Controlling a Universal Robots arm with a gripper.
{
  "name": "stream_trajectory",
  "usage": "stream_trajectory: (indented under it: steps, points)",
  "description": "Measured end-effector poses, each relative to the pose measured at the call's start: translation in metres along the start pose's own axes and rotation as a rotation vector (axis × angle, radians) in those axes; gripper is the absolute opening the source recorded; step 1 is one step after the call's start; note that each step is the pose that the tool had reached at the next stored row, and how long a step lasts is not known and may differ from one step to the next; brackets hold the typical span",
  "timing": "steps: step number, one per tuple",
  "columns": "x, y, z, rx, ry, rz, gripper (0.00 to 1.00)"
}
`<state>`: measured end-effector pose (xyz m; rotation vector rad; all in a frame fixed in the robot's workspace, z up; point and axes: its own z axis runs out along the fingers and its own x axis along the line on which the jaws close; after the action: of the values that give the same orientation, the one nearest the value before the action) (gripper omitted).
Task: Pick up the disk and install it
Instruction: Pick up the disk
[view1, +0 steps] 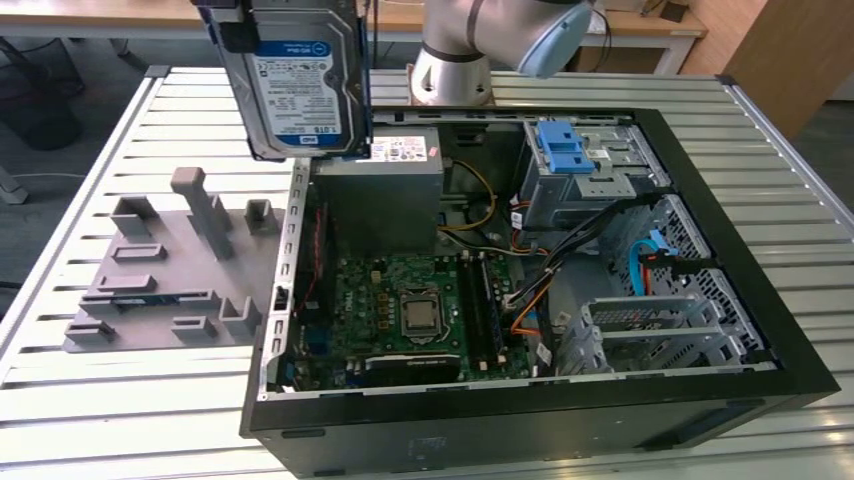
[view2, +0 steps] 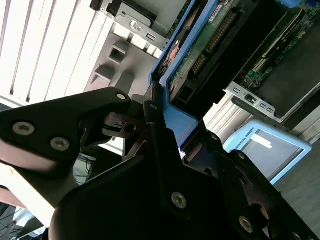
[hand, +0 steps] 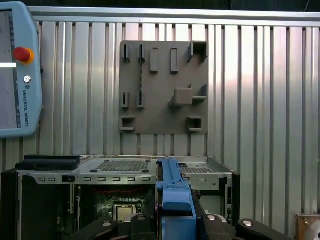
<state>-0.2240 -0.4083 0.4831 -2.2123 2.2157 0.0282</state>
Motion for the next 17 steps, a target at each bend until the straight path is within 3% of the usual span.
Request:
stream_trajectory:
  steps: [17]
  points:
    - [0.0067,-0.0312,-0.0003,-0.0016,-0.0001,0.000,0.36]
